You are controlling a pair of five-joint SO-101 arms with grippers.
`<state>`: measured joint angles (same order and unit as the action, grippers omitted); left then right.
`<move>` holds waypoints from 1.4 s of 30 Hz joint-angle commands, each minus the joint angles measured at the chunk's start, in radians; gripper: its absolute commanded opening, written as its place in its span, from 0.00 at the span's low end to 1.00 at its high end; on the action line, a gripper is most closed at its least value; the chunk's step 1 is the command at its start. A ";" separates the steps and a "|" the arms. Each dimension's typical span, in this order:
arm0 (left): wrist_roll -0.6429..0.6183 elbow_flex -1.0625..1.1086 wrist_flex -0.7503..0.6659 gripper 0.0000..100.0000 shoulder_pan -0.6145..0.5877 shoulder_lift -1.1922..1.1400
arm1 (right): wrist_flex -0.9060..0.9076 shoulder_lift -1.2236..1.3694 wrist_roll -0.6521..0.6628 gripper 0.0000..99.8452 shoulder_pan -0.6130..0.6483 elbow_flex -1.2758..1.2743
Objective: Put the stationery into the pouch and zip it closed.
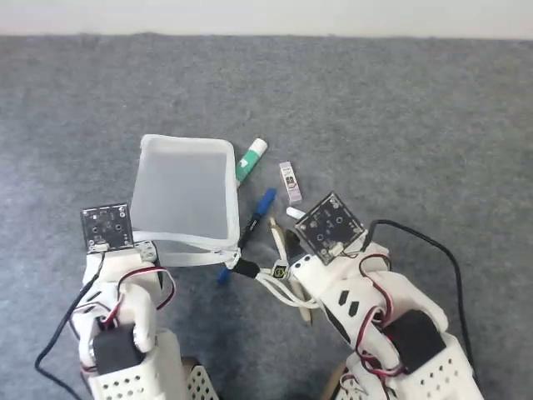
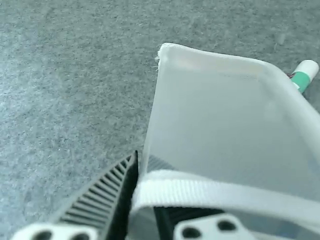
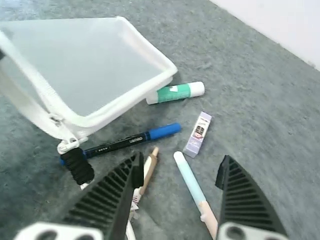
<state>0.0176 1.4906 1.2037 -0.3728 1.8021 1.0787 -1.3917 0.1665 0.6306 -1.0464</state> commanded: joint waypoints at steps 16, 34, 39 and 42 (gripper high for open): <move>0.009 -0.067 -0.011 0.01 -0.005 0.021 | -0.036 0.613 0.044 0.21 -0.081 0.249; 0.012 -0.067 -0.011 0.01 -0.005 0.021 | -0.162 1.250 0.218 0.19 -0.140 0.502; 0.012 -0.067 -0.011 0.01 -0.005 0.021 | -0.162 1.351 0.255 0.19 -0.140 0.559; 0.012 -0.067 -0.011 0.01 -0.005 0.021 | -0.162 1.394 0.258 0.19 -0.142 0.589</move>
<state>0.0238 1.4906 1.2037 -0.3728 1.8021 0.9314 -0.0046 0.4058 0.5017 -0.5324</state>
